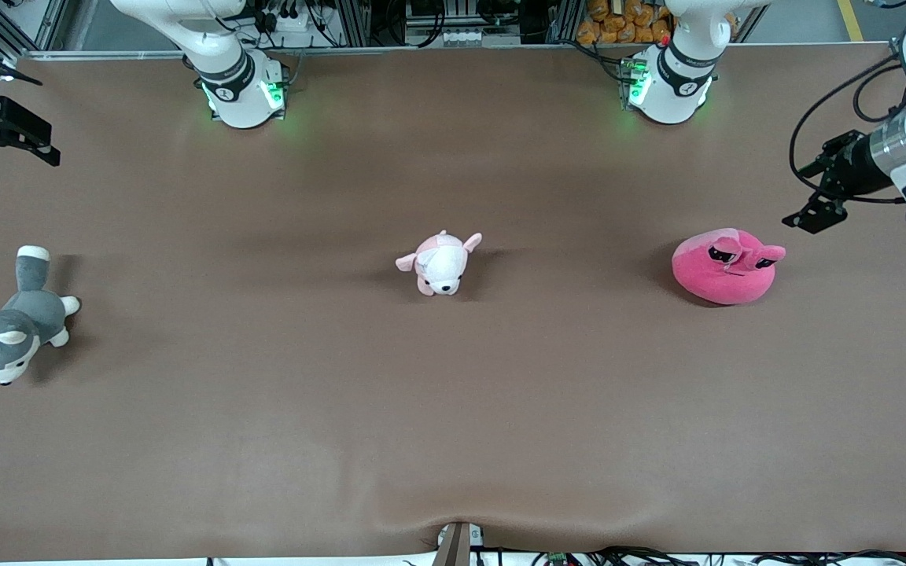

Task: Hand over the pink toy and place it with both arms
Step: 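Move the left gripper over the round pink plush toy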

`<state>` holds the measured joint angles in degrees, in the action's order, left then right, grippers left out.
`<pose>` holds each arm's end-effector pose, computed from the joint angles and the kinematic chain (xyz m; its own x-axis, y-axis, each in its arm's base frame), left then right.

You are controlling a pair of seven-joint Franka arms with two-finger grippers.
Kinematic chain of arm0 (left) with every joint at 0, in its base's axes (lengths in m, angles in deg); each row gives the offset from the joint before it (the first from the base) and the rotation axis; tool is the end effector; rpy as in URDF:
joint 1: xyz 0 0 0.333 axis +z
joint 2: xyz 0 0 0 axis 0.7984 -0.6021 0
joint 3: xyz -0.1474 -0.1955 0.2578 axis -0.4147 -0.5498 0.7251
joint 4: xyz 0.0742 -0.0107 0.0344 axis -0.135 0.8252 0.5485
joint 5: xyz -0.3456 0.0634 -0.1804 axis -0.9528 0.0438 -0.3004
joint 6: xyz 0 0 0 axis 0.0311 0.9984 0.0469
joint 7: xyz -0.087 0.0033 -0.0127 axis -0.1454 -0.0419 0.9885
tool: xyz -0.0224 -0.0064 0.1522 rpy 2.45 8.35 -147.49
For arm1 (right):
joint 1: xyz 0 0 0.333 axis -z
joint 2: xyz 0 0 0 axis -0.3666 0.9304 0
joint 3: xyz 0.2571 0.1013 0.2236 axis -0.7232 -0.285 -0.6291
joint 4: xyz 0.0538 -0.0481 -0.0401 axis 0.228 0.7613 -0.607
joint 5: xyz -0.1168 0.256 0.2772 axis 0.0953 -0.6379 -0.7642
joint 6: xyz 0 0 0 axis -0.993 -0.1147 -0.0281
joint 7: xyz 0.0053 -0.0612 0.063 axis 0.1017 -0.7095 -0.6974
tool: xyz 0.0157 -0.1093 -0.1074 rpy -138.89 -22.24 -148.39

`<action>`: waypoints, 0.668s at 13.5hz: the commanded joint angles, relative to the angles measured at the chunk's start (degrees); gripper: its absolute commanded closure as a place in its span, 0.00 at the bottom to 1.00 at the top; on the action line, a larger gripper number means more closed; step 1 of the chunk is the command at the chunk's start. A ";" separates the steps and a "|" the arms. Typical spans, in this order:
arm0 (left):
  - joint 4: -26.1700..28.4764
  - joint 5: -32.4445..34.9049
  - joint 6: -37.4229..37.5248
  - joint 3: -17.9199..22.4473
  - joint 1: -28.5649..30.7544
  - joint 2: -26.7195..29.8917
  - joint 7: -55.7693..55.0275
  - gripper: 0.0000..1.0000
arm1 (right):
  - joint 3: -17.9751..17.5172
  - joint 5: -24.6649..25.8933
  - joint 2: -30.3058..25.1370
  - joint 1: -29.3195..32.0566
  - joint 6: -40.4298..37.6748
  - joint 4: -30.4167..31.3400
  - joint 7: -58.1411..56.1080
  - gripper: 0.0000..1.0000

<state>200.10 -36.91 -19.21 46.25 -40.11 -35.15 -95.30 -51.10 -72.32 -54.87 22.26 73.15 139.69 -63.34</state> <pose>0.4775 0.0401 0.4709 0.3509 0.9257 -0.1410 0.9200 -0.3689 -0.1325 0.5085 -0.0101 0.6679 0.9919 0.1114 -0.0611 0.1116 -0.9938 -0.0009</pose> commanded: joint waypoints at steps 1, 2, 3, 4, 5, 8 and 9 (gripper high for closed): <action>-1.58 -1.18 0.24 -0.31 1.81 -2.47 -2.21 0.00 | -0.51 0.37 0.68 0.39 -0.82 -1.20 -0.71 0.00; -1.58 -1.18 0.15 -0.31 1.81 -2.74 -2.21 0.00 | -0.60 0.37 0.68 0.30 -0.82 -1.29 -0.80 0.00; -1.58 -1.18 0.06 -0.22 1.90 -3.36 -2.21 0.00 | -0.68 0.46 0.68 0.04 -0.82 -1.29 -0.80 0.00; -1.67 -1.09 -0.11 -0.22 1.90 -3.88 -2.29 0.00 | -0.68 0.46 0.68 0.12 -0.82 -1.29 -0.80 0.00; -1.58 -0.57 -0.29 -0.22 2.25 -4.50 -2.21 0.00 | -0.68 0.46 0.68 0.13 -0.73 -1.29 -0.89 0.00; -1.50 4.76 -0.38 -0.57 2.52 -7.40 -1.68 0.00 | -0.68 0.46 0.68 -0.05 -0.82 -1.29 -0.89 0.00; -1.67 6.45 -0.55 -0.74 2.34 -8.62 -0.90 0.00 | -0.68 0.46 0.86 -0.05 -0.82 -1.29 -0.89 0.00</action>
<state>199.67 -33.67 -19.48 46.28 -37.98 -41.34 -96.43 -51.57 -72.32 -54.84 22.18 73.15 139.69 -63.43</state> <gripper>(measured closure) 0.000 0.000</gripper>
